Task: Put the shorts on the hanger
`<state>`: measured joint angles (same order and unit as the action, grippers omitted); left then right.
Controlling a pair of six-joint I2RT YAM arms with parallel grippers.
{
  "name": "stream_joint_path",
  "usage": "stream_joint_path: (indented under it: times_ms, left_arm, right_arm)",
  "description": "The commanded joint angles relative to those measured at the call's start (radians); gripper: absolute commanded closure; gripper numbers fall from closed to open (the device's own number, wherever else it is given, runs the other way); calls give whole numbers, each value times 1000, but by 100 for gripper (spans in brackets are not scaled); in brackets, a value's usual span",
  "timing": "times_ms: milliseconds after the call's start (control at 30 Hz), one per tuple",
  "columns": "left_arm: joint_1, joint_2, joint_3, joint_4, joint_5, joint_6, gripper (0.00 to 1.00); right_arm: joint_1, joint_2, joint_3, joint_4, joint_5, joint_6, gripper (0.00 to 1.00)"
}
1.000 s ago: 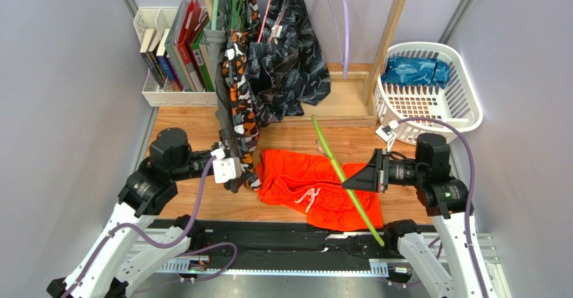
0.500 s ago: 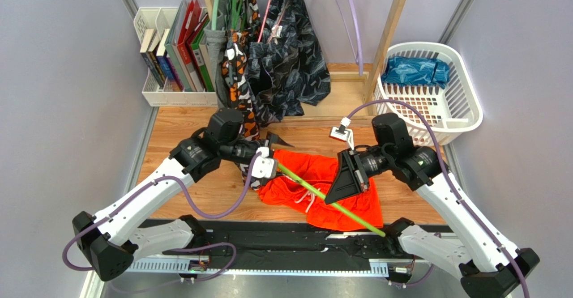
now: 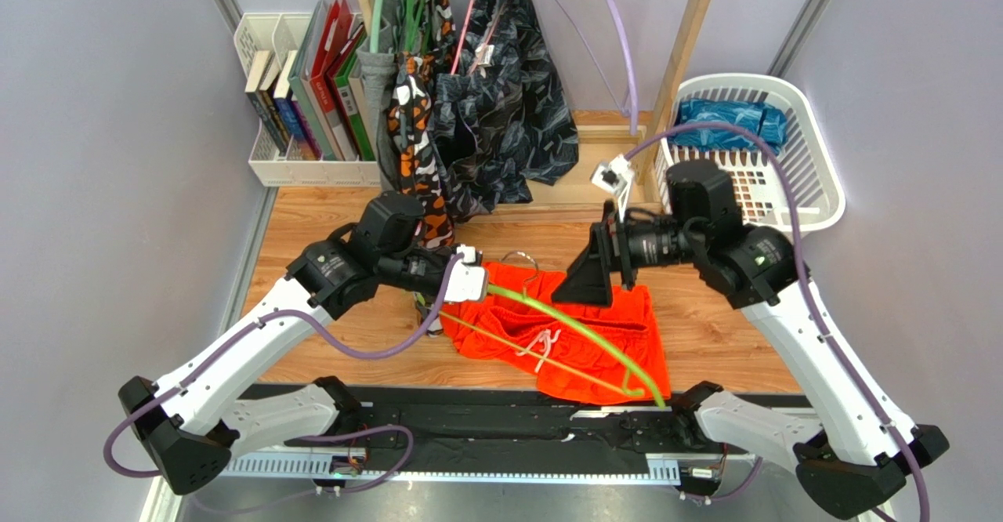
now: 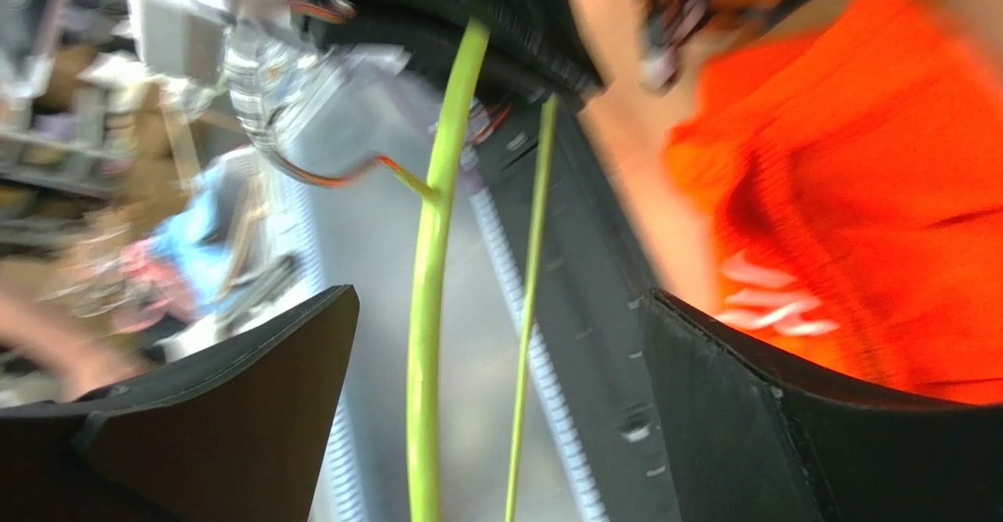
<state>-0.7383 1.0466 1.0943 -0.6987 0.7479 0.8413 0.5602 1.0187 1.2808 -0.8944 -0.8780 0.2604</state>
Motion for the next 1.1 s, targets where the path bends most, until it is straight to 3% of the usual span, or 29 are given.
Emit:
stream_joint_path:
  times_ms: [0, 100, 267, 467, 667, 767, 800, 833, 900, 967, 1033, 1067]
  left_arm:
    - [1, -13, 70, 64, -163, -286, 100]
    - [1, 26, 105, 85, -265, -356, 100]
    - [0, 50, 102, 125, -265, -358, 100]
    - [-6, 67, 91, 151, -217, -334, 100]
    - [-12, 151, 157, 139, -231, -363, 100]
    - [-18, 174, 173, 136, -228, -378, 100]
    - [-18, 179, 182, 137, -226, -384, 100]
    - [-18, 182, 185, 136, -223, -386, 100]
    - [-18, 191, 200, 124, -216, -383, 84]
    - [-18, 197, 216, 61, -167, -344, 56]
    - [-13, 199, 234, 10, -139, -331, 39]
    - [-4, 202, 237, -2, -113, -332, 35]
  right_arm:
    - [-6, 70, 224, -20, 166, -182, 6]
    - [-6, 127, 270, -66, 114, -227, 0]
    - [-5, 158, 264, -22, 220, -217, 0]
    - [4, 238, 291, 9, 163, -339, 6]
    - [30, 281, 321, -15, 143, -408, 26]
    - [30, 279, 316, -37, 132, -431, 56]
    - [30, 282, 315, -47, 134, -440, 76]
    - [30, 281, 311, -60, 136, -464, 84]
    - [30, 264, 301, -90, 158, -489, 100]
    - [27, 239, 270, -101, 187, -533, 100]
    - [21, 187, 224, -100, 214, -578, 100]
    - [17, 167, 209, -103, 230, -590, 100]
